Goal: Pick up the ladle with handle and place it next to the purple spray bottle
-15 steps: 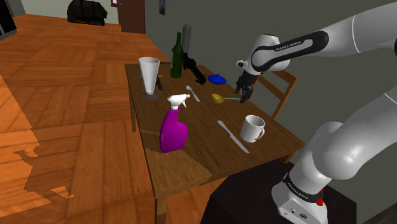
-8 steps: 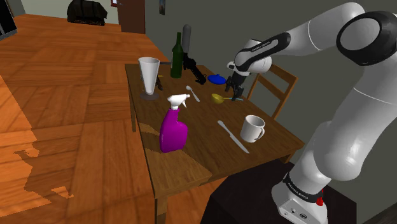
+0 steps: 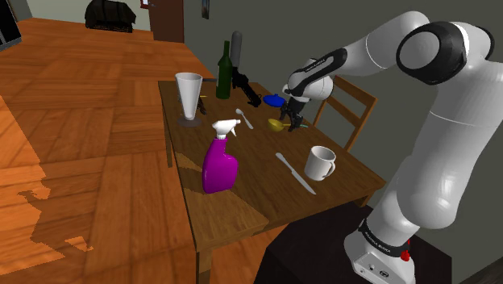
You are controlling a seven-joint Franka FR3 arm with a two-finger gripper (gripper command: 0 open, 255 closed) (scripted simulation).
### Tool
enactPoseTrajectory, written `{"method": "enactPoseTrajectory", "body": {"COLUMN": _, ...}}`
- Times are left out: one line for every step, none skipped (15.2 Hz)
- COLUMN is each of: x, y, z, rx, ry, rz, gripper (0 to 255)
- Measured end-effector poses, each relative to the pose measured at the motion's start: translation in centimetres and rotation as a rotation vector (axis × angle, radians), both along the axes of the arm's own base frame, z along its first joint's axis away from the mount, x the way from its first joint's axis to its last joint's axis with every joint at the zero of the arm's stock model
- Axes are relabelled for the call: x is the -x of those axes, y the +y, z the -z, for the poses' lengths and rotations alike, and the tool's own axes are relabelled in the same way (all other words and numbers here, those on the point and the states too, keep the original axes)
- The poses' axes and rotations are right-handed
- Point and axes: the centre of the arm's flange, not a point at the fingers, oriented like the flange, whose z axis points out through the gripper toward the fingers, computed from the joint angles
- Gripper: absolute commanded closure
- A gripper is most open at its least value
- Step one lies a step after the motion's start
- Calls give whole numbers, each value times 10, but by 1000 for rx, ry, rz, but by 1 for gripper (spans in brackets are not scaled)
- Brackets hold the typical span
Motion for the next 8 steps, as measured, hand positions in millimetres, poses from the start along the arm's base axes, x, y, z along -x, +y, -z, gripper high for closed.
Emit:
{"method": "enactPoseTrajectory", "body": {"x": -1, "y": 0, "z": 4, "rx": 0, "ry": 0, "rz": 0, "gripper": 0}}
{"method": "enactPoseTrajectory", "body": {"x": -1, "y": 0, "z": 6, "rx": 0, "ry": 0, "rz": 0, "gripper": 0}}
{"method": "enactPoseTrajectory", "body": {"x": -1, "y": 0, "z": 7, "rx": 0, "ry": 0, "rz": 0, "gripper": 0}}
{"method": "enactPoseTrajectory", "body": {"x": -2, "y": 0, "z": 8, "rx": 0, "ry": 0, "rz": 0, "gripper": 0}}
{"method": "enactPoseTrajectory", "body": {"x": -2, "y": 0, "z": 8, "rx": 0, "ry": 0, "rz": 0, "gripper": 0}}
{"method": "enactPoseTrajectory", "body": {"x": -2, "y": 0, "z": 9, "rx": 0, "ry": 0, "rz": 0, "gripper": 0}}
{"method": "enactPoseTrajectory", "body": {"x": -2, "y": 0, "z": 9, "rx": 0, "ry": 0, "rz": 0, "gripper": 0}}
{"method": "enactPoseTrajectory", "body": {"x": -2, "y": 0, "z": 9, "rx": 0, "ry": 0, "rz": 0, "gripper": 255}}
